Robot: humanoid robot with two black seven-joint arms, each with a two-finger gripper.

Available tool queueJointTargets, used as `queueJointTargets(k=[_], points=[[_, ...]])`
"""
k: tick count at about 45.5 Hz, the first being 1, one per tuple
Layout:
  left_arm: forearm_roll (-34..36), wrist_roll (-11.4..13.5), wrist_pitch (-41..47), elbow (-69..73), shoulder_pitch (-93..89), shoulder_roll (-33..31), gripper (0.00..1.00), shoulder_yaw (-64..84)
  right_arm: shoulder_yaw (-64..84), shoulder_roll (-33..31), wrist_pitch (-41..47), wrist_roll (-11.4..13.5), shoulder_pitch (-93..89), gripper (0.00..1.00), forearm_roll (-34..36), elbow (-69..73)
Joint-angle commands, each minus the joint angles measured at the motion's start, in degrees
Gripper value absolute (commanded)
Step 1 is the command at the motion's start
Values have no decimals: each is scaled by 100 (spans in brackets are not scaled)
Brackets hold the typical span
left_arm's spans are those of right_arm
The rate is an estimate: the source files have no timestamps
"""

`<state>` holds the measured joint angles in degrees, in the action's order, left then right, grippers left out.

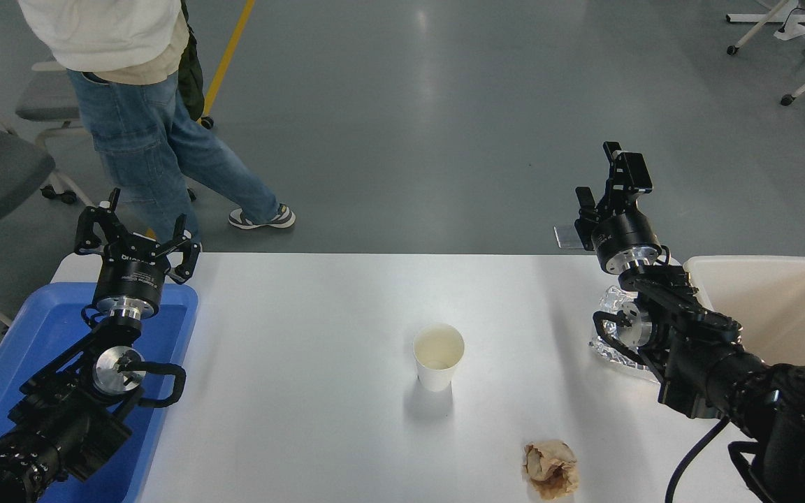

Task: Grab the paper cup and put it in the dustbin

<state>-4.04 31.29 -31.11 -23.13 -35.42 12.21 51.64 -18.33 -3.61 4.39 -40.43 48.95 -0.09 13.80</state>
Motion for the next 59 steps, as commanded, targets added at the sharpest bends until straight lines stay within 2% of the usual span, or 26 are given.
queueJointTargets(k=[1, 7, 12, 16, 26, 30, 46, 59], points=[[0, 0, 0, -7, 0, 0, 99, 4, 4, -8, 9, 0, 53, 100, 0, 79], [0, 0, 0, 2, 0, 0, 99, 4, 48, -26, 26, 0, 70, 100, 61, 106], [0, 0, 0, 2, 0, 0, 99, 4, 767, -175, 26, 0, 97, 100, 114, 158], [0, 0, 0, 2, 0, 0, 99, 4, 1734, -552, 18, 0, 255, 100, 210, 649], [0, 0, 0, 2, 0, -8, 99, 4, 2798, -1642, 26, 0, 870, 100, 685, 2003], [0, 0, 0, -7, 0, -8, 99, 4, 3457, -1871, 35, 0, 1230, 100, 703, 2364], [0, 0, 0, 2, 0, 0, 99, 4, 7025, -2346, 123, 0, 3374, 100, 677, 4455], [0, 0, 0, 2, 0, 0, 99, 4, 9038, -2083, 1282, 9, 5158, 100, 712, 4992]])
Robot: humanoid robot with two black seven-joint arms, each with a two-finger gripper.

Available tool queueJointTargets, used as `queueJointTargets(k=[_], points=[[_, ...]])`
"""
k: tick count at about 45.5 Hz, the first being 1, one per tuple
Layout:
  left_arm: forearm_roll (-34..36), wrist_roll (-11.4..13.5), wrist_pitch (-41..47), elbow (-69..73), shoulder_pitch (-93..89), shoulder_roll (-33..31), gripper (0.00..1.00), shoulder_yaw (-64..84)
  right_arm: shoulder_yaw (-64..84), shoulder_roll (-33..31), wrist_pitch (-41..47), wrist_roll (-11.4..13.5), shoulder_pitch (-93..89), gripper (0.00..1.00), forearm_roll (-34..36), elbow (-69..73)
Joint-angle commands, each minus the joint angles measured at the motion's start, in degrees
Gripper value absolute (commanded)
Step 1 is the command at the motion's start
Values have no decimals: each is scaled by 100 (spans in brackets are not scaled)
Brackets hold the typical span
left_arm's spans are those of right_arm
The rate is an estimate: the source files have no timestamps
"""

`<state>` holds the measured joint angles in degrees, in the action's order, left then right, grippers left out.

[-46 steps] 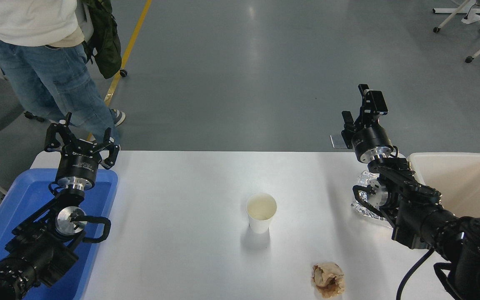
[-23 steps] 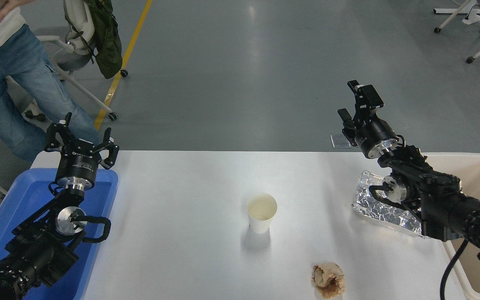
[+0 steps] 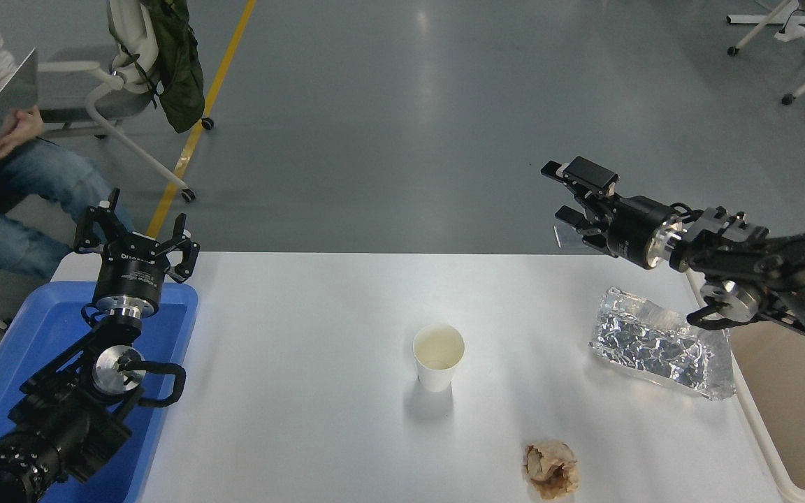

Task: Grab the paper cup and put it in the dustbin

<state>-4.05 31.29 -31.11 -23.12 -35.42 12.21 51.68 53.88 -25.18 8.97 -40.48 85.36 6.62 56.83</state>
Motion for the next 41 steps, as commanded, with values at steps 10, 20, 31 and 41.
queueJointTargets(k=[10, 20, 31, 41], points=[[1, 0, 0, 1, 0, 1, 99, -9, 2188, 303, 2425, 1515, 2625, 100, -688, 899], [1, 0, 0, 1, 0, 1, 99, -9, 2170, 654, 3603, 3195, 3741, 100, -1250, 1435], [1, 0, 0, 1, 0, 1, 99, -9, 2118, 1112, 3603, 3521, 4831, 100, -1295, 1787], [1, 0, 9, 1, 0, -8, 99, -9, 2117, 1428, 3603, 3582, 5043, 100, -1303, 1831]])
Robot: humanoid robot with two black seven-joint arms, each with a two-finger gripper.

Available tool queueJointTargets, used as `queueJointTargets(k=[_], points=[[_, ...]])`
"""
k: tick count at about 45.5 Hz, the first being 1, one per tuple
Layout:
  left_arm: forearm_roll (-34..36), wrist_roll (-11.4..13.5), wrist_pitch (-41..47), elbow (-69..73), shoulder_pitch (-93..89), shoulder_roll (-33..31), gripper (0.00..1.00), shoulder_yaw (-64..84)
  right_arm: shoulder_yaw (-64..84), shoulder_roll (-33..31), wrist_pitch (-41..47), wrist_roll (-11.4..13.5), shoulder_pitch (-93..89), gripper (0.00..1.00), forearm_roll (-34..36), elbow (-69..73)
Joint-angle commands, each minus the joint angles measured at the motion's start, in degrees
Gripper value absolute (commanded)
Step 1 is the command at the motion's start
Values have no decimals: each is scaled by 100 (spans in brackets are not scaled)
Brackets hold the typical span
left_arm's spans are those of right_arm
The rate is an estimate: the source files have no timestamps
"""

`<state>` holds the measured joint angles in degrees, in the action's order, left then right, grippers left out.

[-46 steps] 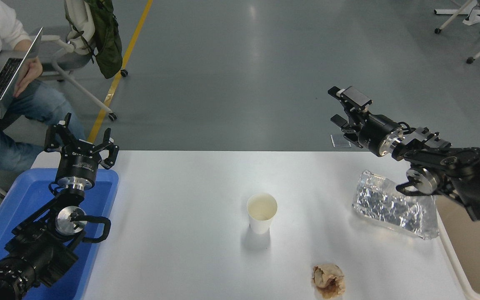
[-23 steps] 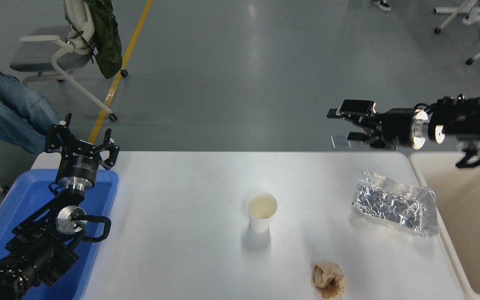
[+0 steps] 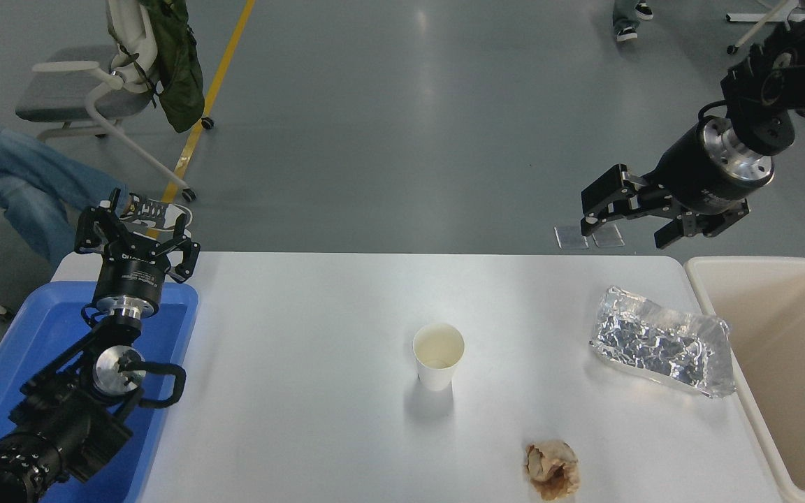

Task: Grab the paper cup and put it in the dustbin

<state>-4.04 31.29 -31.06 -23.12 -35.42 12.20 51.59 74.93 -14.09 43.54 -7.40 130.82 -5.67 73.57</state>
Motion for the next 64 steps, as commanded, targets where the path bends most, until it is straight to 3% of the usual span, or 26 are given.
queueJointTargets(k=[1, 21, 31, 40, 47, 58, 64], points=[[-1, 0, 4, 1, 0, -7, 99, 0, 13, 319, 146, 282, 488, 100, -75, 157], [-1, 0, 4, 1, 0, 2, 99, 0, -48, 442, 146, 274, 400, 100, -22, 157], [8, 0, 4, 1, 0, -7, 99, 0, -1234, 583, 146, 274, -460, 100, -48, 79], [-1, 0, 4, 1, 0, 2, 99, 0, -1727, 1364, 146, 274, -1313, 99, 5, -545], [8, 0, -5, 1, 0, -7, 99, 0, -2052, 1409, 146, 283, -1664, 99, 5, -616], [8, 0, -5, -8, 0, 2, 99, 9, -2149, 1409, -925, 300, -2745, 98, 22, -1371], [-1, 0, -5, 0, 0, 2, 99, 9, -2141, 1409, -1925, 361, -3281, 97, 31, -1451]])
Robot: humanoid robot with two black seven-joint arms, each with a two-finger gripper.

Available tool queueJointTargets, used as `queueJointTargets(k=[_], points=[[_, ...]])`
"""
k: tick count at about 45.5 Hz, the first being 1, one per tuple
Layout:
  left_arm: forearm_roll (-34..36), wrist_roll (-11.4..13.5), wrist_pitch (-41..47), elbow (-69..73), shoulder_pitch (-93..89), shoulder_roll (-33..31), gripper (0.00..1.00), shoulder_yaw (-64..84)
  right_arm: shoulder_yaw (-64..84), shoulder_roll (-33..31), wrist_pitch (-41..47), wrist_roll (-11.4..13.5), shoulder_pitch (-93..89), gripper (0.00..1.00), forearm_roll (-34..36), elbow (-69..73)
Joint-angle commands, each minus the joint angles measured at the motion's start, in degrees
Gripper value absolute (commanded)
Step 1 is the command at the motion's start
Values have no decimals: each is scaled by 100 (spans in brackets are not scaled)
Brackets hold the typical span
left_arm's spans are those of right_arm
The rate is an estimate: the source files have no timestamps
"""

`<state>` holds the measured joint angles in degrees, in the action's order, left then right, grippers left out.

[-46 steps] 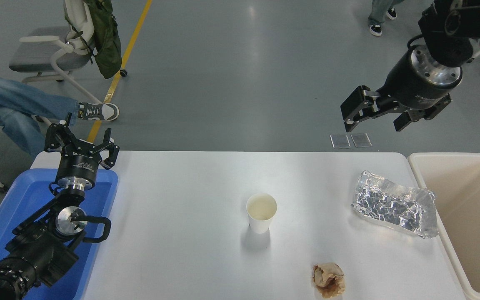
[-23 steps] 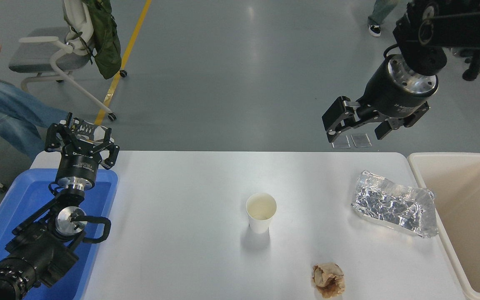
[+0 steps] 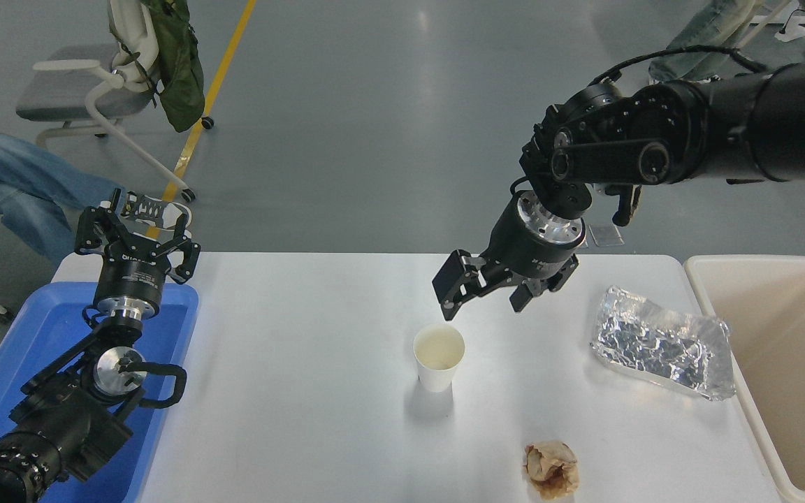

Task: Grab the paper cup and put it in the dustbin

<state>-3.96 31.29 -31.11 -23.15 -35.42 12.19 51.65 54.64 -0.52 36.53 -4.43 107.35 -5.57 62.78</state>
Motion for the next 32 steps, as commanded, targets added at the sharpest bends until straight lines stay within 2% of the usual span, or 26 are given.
queueJointTargets(k=[1, 8, 32], points=[[0, 0, -1, -5, 0, 3, 99, 3, -102, 52, -1410, 91, -1031, 97, 21, -381], [-8, 0, -1, -5, 0, 3, 99, 3, -41, 52, -2123, 355, -1707, 97, -40, -600], [0, 0, -1, -5, 0, 3, 99, 3, -76, 52, -2475, 355, -2342, 100, 12, -926]])
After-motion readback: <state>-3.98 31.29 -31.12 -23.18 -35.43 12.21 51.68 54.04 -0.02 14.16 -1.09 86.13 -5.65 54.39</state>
